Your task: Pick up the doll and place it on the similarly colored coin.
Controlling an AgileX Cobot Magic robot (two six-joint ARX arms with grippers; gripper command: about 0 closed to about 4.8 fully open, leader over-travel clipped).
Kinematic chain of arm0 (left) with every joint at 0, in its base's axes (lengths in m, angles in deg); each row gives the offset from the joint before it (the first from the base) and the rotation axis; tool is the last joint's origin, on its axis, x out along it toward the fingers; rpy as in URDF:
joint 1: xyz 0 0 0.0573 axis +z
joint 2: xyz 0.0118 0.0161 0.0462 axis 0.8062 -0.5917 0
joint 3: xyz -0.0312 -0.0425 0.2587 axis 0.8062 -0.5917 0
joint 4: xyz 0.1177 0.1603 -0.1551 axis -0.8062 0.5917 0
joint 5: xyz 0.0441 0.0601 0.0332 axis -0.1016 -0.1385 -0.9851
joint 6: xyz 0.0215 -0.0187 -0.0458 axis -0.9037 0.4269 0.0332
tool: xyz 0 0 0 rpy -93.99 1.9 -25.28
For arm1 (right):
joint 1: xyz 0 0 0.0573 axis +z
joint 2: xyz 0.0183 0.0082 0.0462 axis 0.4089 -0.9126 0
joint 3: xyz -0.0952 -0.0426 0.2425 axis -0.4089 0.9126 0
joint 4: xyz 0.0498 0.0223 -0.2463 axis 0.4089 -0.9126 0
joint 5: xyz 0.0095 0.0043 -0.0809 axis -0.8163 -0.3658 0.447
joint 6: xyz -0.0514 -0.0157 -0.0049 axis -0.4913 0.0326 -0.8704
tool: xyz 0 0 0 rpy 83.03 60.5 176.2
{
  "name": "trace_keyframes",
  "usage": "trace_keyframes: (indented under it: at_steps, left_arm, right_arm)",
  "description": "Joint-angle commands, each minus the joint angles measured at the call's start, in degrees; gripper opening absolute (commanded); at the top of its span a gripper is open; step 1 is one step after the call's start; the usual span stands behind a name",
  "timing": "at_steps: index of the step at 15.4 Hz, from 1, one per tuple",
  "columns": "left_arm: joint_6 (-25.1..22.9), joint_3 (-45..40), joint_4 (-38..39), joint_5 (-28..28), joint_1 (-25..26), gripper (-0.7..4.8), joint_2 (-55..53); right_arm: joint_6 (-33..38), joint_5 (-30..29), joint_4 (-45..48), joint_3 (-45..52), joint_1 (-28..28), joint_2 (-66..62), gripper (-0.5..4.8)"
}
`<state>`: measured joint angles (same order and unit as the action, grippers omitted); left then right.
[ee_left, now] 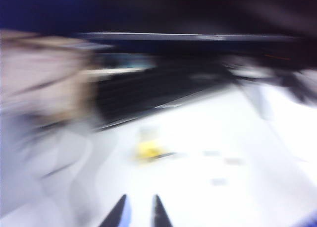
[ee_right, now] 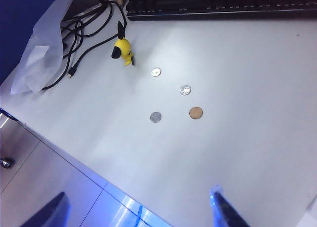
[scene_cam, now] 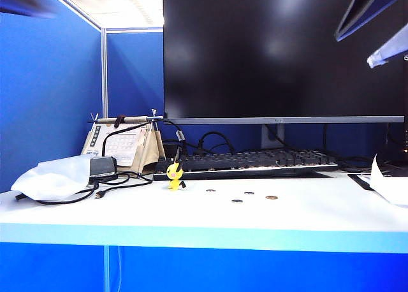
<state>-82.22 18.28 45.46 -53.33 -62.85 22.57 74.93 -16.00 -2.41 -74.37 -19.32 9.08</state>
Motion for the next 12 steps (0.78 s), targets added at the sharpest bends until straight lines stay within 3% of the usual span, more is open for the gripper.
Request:
trace_keyframes:
  at_steps: [1,3,5,6,8,12]
  left_arm:
    - [0.22,3.06,-5.57,-2.89,-6.99,1.02,-9.27]
    - [0.31,4.83,-10.82,-9.49,-14.53,1.35,-15.58]
    - [1.03,7.58,-16.39,-20.31,-23.34,1.89,-23.85]
    - [3.45,8.70,-16.17,-23.15,-24.76,1.89,-26.16]
    - [5.90,8.76,-16.83,-23.34,-24.68,1.87,-27.69]
    - [2.60,8.72,-17.92,-24.33,-24.33,1.85,-28.46]
  right_arm:
    - [0.28,0.09,1.49,2.75,-0.04,2.45,3.70]
    - [0.24,1.51,1.81,4.37,-0.09,4.11,3.70]
    - [0.26,1.36,2.47,4.72,-0.04,4.44,3.70]
    - [0.26,1.33,2.71,4.72,-0.02,4.44,3.70]
    - [0.26,1.33,2.71,4.72,0.42,4.39,3.70]
    - [0.68,1.31,2.62,4.72,0.37,4.33,3.69]
